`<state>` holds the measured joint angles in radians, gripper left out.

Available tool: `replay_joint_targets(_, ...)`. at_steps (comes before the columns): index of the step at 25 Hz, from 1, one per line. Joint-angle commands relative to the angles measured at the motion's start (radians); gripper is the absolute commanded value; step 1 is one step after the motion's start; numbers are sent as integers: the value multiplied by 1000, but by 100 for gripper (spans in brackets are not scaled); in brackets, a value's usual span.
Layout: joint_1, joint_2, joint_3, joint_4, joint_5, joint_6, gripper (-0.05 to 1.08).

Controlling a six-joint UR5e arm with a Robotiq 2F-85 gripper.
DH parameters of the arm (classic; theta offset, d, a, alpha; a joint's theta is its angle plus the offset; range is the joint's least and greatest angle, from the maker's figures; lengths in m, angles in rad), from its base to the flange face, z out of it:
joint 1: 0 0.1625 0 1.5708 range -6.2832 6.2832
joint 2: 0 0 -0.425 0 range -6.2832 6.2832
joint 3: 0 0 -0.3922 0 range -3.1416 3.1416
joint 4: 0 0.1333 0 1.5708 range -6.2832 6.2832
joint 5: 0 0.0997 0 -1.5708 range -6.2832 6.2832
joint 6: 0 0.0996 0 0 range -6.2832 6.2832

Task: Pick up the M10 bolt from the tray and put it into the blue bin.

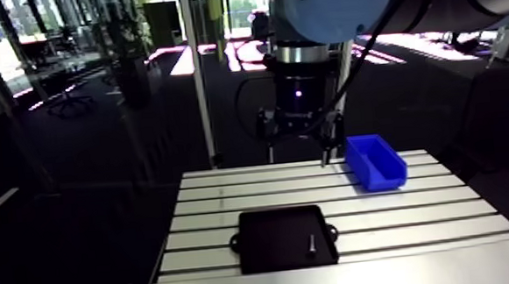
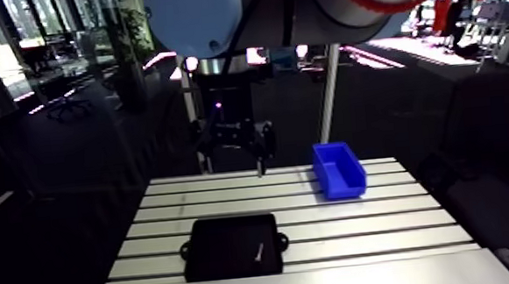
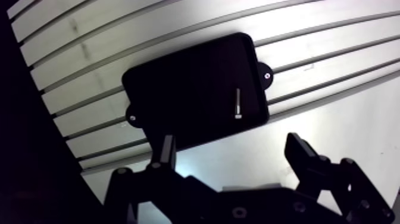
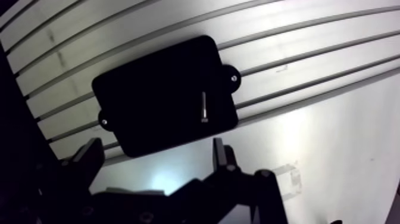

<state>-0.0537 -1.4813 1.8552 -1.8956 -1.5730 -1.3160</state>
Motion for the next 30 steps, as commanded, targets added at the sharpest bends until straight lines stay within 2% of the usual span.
replay_joint_targets(1, -37, -1, 62, -37, 1, -28, 1)
replay_joint_targets(6, -61, -1, 97, -46, 5, -105, 1)
replay_joint_targets(10, -61, 2, 131, -112, 6, -145, 2)
replay_joint_targets(13, -61, 25, 141, -124, 5, -145, 3)
replay_joint_targets(20, -61, 63, 174, -172, 9, -88, 28)
replay_joint_targets(23, -61, 82, 187, -192, 8, -79, 30)
replay_joint_targets(25, -61, 98, 195, -210, 8, -81, 35)
replay_joint_targets(28, -63, 117, 200, -227, 8, -93, 35)
replay_joint_targets(30, -63, 117, 203, -230, 8, -94, 41)
